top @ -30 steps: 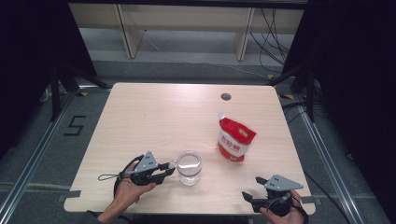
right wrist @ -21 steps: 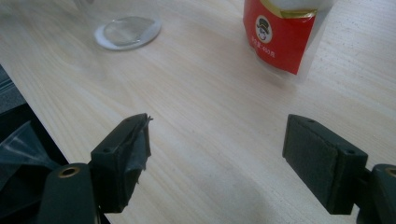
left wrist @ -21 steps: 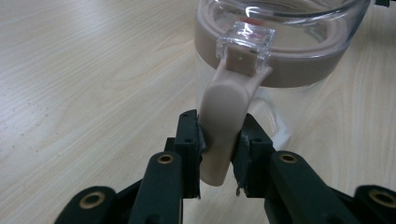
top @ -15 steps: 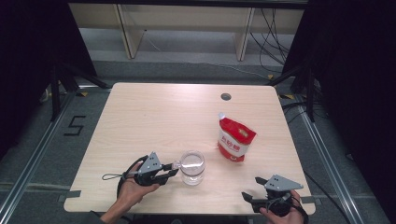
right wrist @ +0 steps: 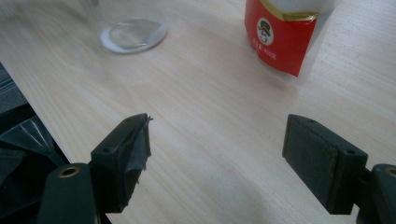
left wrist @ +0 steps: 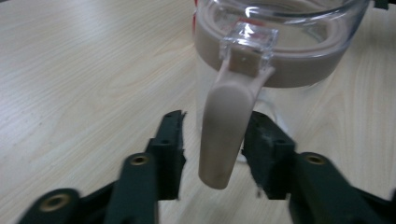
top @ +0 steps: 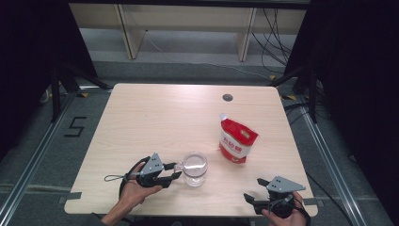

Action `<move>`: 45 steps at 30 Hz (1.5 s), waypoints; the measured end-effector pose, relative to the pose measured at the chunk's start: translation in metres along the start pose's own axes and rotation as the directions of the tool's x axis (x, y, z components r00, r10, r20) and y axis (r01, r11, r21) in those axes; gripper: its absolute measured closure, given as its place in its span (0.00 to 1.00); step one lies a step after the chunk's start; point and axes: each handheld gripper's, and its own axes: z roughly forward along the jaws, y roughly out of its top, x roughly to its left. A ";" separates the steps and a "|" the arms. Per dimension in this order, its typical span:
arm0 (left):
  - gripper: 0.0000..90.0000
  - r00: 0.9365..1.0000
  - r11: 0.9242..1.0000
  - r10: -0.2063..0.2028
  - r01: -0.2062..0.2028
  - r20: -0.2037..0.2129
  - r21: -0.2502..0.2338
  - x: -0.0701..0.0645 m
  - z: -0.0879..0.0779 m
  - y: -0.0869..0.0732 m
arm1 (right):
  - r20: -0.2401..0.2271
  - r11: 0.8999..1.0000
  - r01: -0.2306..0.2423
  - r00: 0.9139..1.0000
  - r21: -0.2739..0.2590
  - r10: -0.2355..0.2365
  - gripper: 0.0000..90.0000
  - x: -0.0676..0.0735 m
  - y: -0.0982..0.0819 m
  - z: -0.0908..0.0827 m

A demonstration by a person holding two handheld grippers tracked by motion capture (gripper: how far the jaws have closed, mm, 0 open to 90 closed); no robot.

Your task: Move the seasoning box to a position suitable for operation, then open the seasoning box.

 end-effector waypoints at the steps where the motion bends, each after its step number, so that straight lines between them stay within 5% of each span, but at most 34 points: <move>1: 0.56 1.000 1.000 0.007 -0.007 -0.006 0.009 0.000 -0.003 0.000 | 0.000 1.000 -0.001 1.000 0.000 0.001 0.27 0.000 0.000 0.000; 6: 0.44 0.999 0.999 -0.032 0.032 -0.005 -0.012 0.000 -0.015 0.002 | -0.008 1.000 0.016 1.000 -0.002 -0.016 0.27 -0.001 0.000 0.000; 10: 0.38 1.000 1.000 -0.009 0.009 -0.004 -0.017 -0.004 -0.021 0.006 | -0.026 1.000 0.021 0.999 -0.002 -0.021 0.27 -0.002 0.000 0.001; 11: 0.37 0.999 0.999 -0.041 0.041 -0.010 -0.018 -0.007 -0.023 0.006 | -0.027 1.000 0.017 0.999 -0.001 -0.017 0.27 -0.002 0.000 0.001; 13: 0.34 0.999 0.999 -0.036 0.036 -0.002 -0.013 -0.008 -0.025 0.007 | -0.001 1.000 0.020 1.000 -0.003 -0.020 0.27 -0.002 0.000 0.000; 23: 0.32 0.999 0.999 -0.043 0.043 -0.021 -0.009 -0.012 -0.029 0.012 | -0.005 1.000 0.007 1.000 0.012 -0.007 0.27 -0.001 0.000 0.001; 26: 0.32 0.998 0.998 -0.057 0.057 -0.013 -0.019 -0.015 -0.032 0.015 | -0.042 1.000 0.023 0.999 0.018 -0.022 0.27 -0.001 0.001 0.002; 29: 0.33 0.999 0.998 -0.052 0.052 -0.004 -0.030 -0.017 -0.036 0.021 | -0.012 1.000 0.010 1.000 0.014 -0.010 0.26 0.000 0.001 0.002; 37: 0.41 0.999 0.997 -0.036 0.036 0.011 -0.067 -0.021 -0.044 0.033 | -0.022 1.000 0.019 1.000 0.010 -0.019 0.27 0.000 0.001 0.003; 45: 0.70 1.000 0.993 -0.028 0.027 -0.007 -0.119 -0.019 -0.043 0.037 | -0.025 0.999 0.032 0.999 -0.003 -0.033 0.25 0.002 0.002 0.004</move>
